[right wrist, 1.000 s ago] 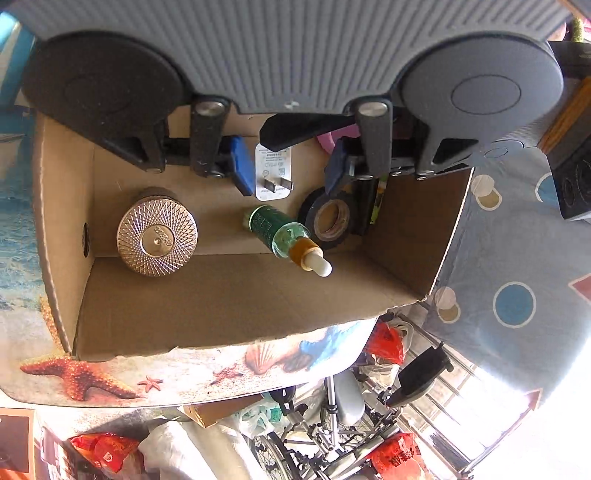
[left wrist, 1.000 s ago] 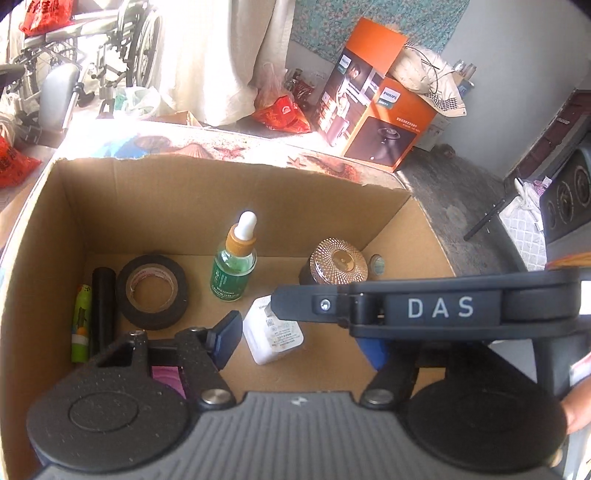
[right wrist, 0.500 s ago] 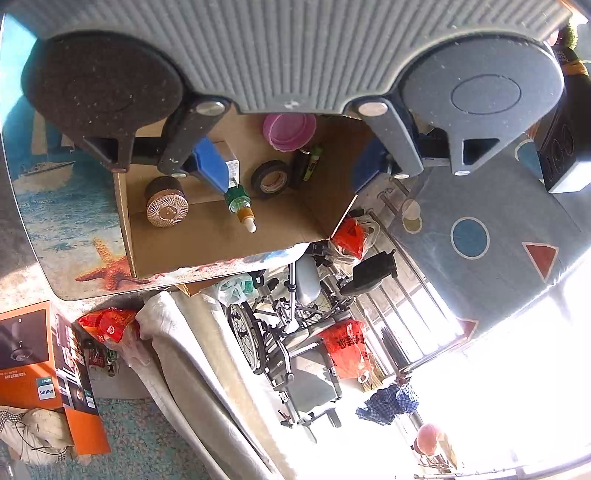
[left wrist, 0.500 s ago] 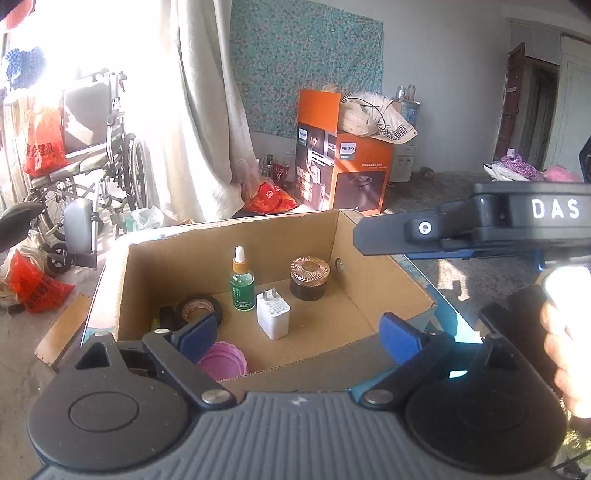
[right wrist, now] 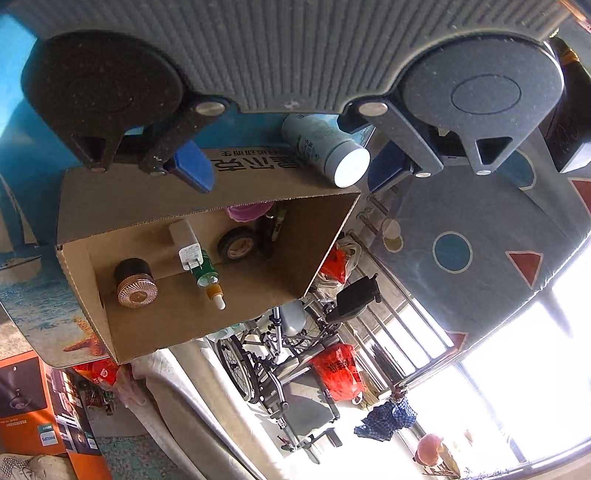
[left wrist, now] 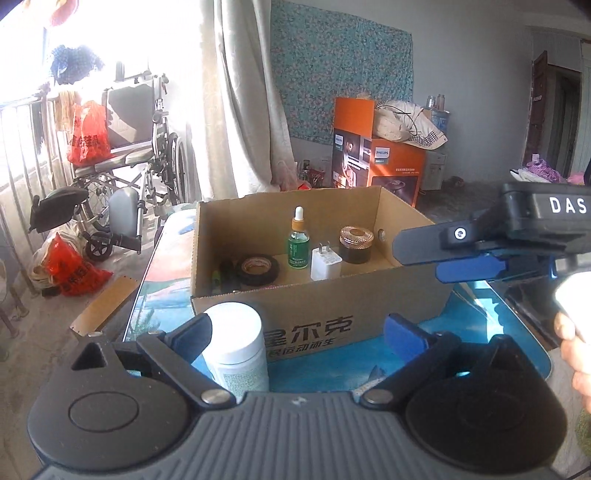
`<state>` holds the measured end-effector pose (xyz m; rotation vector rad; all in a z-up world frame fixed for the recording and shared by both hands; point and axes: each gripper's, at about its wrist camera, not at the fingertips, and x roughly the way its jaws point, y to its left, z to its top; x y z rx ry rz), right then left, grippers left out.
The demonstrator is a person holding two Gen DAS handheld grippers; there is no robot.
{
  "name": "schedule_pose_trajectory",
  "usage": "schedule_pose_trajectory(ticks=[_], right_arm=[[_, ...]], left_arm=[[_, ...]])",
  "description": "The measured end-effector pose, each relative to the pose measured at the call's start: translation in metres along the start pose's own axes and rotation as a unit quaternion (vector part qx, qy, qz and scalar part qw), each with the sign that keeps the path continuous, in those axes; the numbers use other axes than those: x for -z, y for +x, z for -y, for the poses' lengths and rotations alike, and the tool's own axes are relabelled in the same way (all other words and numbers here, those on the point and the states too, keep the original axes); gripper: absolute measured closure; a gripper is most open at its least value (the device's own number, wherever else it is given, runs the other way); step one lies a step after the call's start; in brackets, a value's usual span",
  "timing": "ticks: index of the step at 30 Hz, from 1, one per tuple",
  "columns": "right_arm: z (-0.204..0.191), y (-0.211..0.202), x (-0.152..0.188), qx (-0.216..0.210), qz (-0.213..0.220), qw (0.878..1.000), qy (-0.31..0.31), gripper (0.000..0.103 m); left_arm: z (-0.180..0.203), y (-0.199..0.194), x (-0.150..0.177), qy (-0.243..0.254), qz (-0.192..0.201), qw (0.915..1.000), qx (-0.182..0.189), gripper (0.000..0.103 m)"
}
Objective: Organize rigid objects
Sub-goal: 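Grasp the white pill bottle by its lid with the right gripper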
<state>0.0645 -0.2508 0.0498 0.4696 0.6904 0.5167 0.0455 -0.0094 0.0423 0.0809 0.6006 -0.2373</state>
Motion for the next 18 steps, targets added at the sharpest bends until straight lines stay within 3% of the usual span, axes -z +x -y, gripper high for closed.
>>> schedule_pose_trajectory(ticks=[8,12,18], right_arm=[[-0.012,0.058,0.001,-0.016,-0.048,0.999,0.011,0.013],[-0.018,0.082,0.001,-0.029,-0.065,0.997,0.024,0.014],[-0.026,0.118,-0.001,-0.043,-0.09,0.994,0.036,0.029]], left_arm=[[-0.028,0.03,0.02,-0.021,-0.022,0.999,-0.032,0.003],[-0.04,0.045,0.026,-0.036,-0.028,0.9986,-0.025,0.005],[-0.051,0.065,0.031,-0.043,-0.041,0.9979,-0.026,0.022]])
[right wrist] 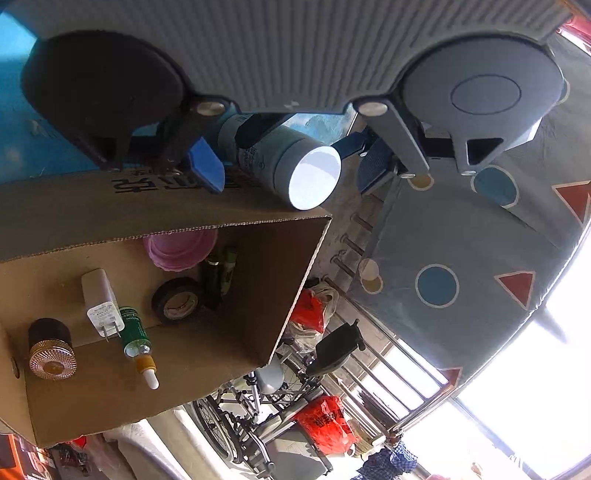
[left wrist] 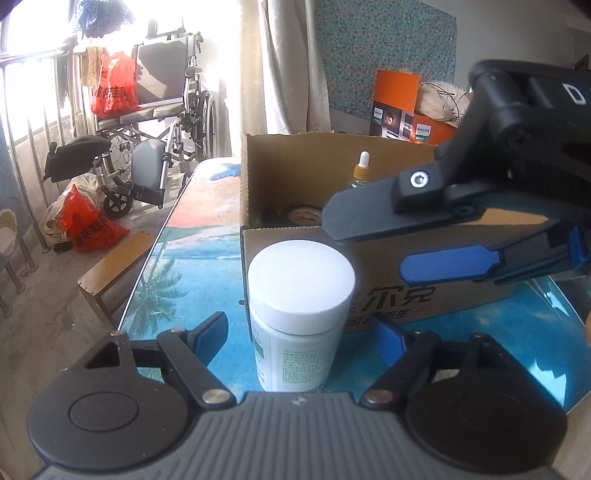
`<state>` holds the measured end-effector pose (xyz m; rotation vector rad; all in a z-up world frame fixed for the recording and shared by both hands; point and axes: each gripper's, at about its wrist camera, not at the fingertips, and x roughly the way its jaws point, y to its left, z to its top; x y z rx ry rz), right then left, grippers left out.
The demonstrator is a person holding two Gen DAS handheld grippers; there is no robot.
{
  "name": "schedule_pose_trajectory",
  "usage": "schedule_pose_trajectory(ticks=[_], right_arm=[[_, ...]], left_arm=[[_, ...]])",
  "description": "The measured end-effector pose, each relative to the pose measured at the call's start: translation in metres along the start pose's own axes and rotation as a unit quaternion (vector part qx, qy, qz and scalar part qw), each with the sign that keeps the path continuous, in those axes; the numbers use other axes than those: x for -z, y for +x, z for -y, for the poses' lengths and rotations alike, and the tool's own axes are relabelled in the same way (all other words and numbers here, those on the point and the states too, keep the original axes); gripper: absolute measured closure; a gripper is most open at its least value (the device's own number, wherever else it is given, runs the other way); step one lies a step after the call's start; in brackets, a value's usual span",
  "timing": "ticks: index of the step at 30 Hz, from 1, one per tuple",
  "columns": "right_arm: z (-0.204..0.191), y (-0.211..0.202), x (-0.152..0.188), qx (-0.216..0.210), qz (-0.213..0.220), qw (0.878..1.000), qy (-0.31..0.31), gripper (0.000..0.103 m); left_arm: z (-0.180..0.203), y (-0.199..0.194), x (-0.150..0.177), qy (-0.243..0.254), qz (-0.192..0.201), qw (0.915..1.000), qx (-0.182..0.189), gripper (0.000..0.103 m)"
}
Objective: Organize rigid objects
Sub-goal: 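Grasp the white pill bottle by its lid with the right gripper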
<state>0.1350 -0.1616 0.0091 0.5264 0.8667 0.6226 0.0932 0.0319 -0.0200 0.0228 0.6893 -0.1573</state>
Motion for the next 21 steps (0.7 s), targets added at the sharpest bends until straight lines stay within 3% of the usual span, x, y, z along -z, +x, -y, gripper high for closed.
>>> schedule_pose_trajectory(ticks=[7,11,21], right_arm=[[0.008,0.026,-0.004,-0.009,-0.022,0.999,0.035,0.055],[0.013,0.032,-0.003,-0.02,-0.028,0.998,0.051,0.063],[0.018,0.01,0.002,-0.001,-0.021,0.998,0.051,0.065]], left_arm=[[-0.003,0.011,0.003,-0.016,-0.017,0.9996,0.013,0.047],[0.0,0.008,0.004,-0.022,-0.014,0.9996,0.01,0.047],[0.02,0.004,0.004,-0.016,-0.019,0.9992,0.03,0.049]])
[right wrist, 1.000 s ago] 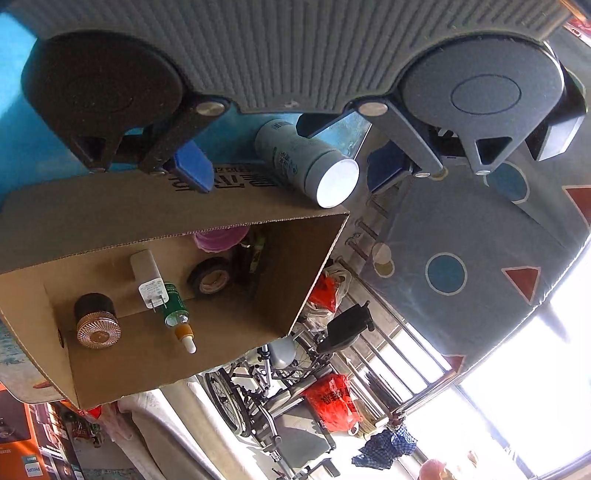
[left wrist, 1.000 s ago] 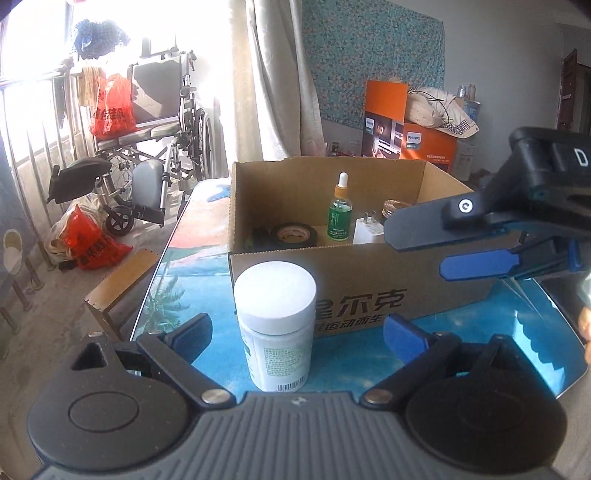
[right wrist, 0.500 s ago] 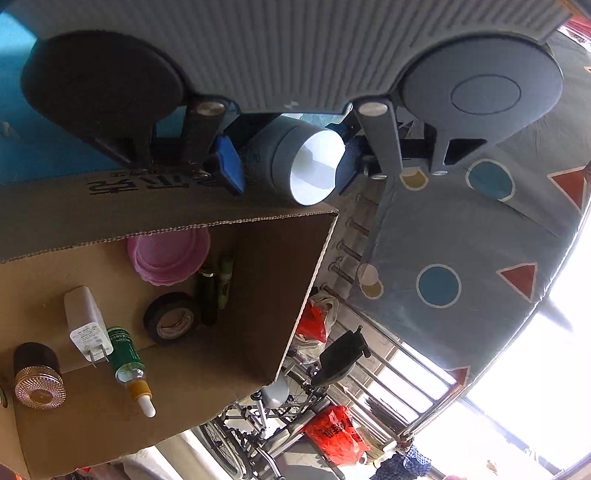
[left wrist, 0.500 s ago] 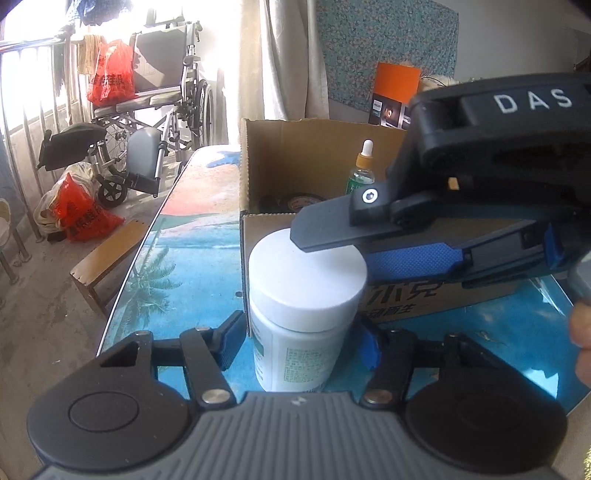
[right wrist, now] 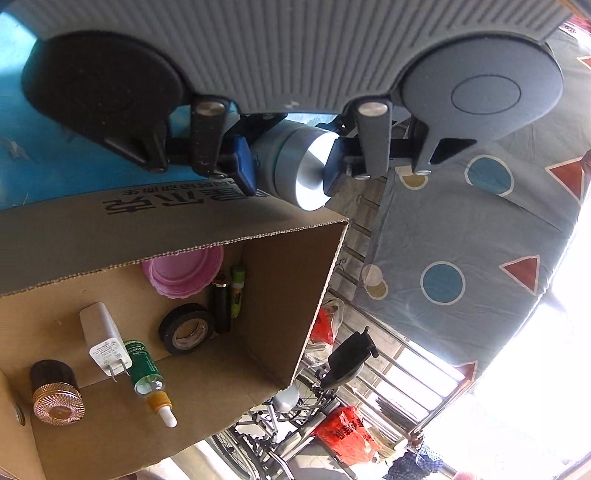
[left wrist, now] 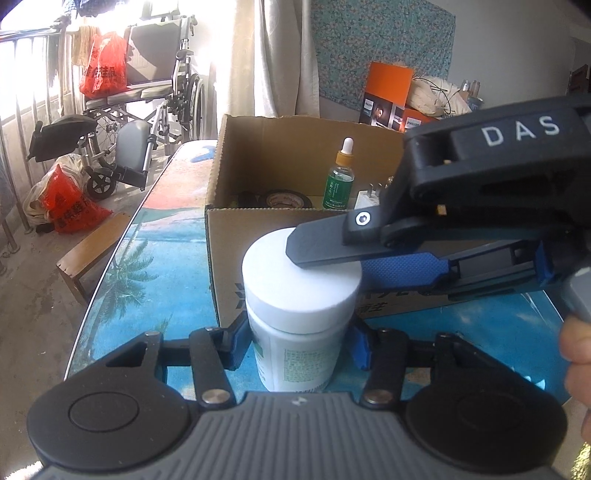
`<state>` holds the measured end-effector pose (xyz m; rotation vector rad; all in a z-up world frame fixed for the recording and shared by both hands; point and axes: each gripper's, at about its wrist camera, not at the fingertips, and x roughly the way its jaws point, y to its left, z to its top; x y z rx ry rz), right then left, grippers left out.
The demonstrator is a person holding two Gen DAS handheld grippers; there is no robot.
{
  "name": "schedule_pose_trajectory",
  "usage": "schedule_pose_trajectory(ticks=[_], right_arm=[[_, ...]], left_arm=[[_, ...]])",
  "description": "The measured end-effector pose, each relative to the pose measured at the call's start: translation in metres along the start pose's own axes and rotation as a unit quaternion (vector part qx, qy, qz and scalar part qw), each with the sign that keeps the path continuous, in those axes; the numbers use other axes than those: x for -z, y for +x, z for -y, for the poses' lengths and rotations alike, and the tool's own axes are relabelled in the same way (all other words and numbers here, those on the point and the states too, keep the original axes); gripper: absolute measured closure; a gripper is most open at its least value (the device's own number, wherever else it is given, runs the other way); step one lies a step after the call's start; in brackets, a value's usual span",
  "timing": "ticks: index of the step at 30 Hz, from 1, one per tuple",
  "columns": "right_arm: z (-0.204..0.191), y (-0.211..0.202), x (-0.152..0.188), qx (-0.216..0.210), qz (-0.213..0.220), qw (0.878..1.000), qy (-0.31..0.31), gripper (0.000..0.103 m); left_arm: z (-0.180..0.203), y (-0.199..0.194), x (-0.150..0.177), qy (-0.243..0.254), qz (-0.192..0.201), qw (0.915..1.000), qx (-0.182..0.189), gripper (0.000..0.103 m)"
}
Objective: Organize rigid objects
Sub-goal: 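Grasp the white pill bottle by its lid with the right gripper, then lift the pill bottle with the right gripper and lower it into the box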
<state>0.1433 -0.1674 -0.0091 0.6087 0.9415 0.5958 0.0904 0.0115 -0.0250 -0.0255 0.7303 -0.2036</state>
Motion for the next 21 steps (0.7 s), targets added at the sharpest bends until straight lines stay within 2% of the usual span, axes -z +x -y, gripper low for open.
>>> schedule_pose_trajectory(ticks=[10,21], right_arm=[[0.022,-0.043,0.013,0.021,0.024,0.999,0.02,0.065],[0.036,-0.073,0.026,0.022,0.045,0.998,0.04,0.064]], left_arm=[[0.037,-0.001,0.004,0.033,-0.003,0.999,0.029,0.049],[0.064,-0.005,0.006,0.059,-0.002,0.9976,0.036,0.049]])
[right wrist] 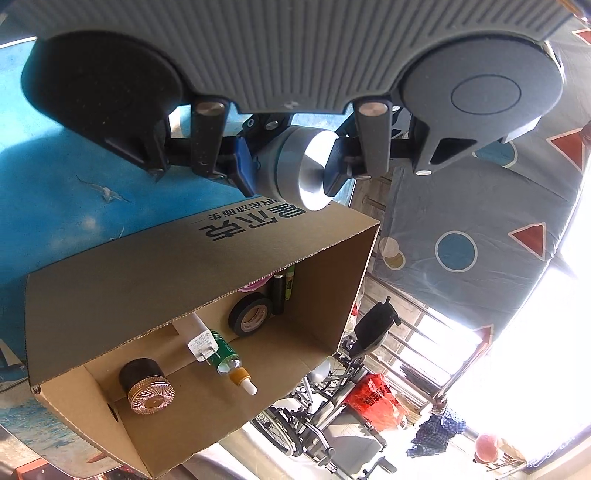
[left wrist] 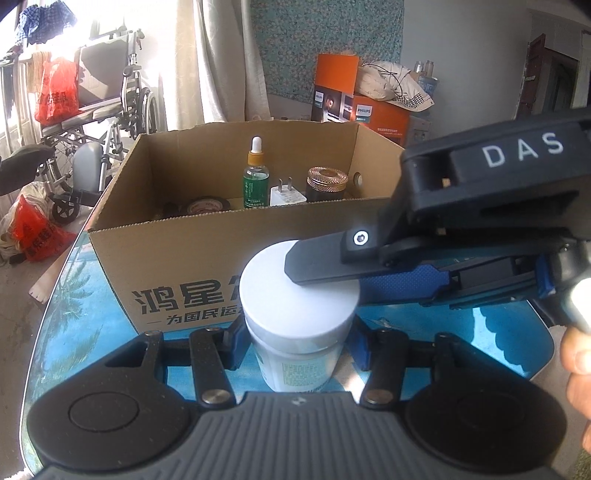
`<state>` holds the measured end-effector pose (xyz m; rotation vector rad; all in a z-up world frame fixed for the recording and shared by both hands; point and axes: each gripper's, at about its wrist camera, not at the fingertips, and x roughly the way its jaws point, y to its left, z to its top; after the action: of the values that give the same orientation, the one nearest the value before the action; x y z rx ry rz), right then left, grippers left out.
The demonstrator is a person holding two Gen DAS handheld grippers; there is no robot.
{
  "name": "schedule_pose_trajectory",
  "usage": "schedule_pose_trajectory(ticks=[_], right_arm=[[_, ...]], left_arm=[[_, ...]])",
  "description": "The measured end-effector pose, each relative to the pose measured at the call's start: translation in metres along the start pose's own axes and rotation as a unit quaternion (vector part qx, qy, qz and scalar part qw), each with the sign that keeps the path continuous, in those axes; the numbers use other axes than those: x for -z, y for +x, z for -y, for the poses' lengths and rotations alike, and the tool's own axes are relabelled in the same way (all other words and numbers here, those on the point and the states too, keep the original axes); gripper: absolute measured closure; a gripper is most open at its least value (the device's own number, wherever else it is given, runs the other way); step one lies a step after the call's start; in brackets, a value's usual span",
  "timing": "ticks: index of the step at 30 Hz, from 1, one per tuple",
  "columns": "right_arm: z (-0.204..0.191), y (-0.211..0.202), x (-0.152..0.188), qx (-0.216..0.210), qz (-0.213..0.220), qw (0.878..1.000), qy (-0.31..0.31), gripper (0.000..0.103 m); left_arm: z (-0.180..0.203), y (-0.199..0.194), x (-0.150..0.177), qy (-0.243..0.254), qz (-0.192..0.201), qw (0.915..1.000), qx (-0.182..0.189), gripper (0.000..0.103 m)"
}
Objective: Organize rigid objects
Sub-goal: 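Lift the pill bottle with the right gripper and lower it into the box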
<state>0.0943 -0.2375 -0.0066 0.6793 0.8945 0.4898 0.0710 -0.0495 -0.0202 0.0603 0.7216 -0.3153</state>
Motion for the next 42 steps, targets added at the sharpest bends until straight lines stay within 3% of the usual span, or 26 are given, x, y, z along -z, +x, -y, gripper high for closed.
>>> schedule_pose_trajectory(ticks=[9,15,20,24,29,35,42], right_arm=[[-0.016,-0.031,0.002,-0.037,0.022,0.999,-0.015,0.063],[-0.049,-0.058,-0.013,-0.083,0.056,0.994,-0.048,0.062],[-0.07,-0.078,-0.045,-0.093,0.09,0.988,-0.08,0.062],[-0.07,-0.089,-0.079,-0.075,0.113,0.987,-0.091,0.061],[-0.044,-0.092,-0.116,-0.036,0.119,0.99,-0.074,0.061],[0.006,-0.067,-0.137,0.008,0.1,0.994,-0.043,0.061],[0.049,-0.027,-0.144,0.037,0.073,0.996,-0.03,0.061]], left_arm=[[0.012,-0.038,-0.013,0.022,0.024,0.9993,-0.015,0.049],[0.017,-0.073,-0.047,0.052,0.06,0.9962,-0.037,0.049],[0.021,-0.077,-0.092,0.067,0.083,0.9941,-0.022,0.049],[0.027,-0.06,-0.125,0.068,0.08,0.9944,0.011,0.049],[0.039,-0.011,-0.151,0.07,0.049,0.9951,0.05,0.049],[0.042,0.051,-0.149,0.057,-0.005,0.995,0.083,0.049],[0.039,0.102,-0.137,0.049,-0.058,0.9931,0.09,0.049]])
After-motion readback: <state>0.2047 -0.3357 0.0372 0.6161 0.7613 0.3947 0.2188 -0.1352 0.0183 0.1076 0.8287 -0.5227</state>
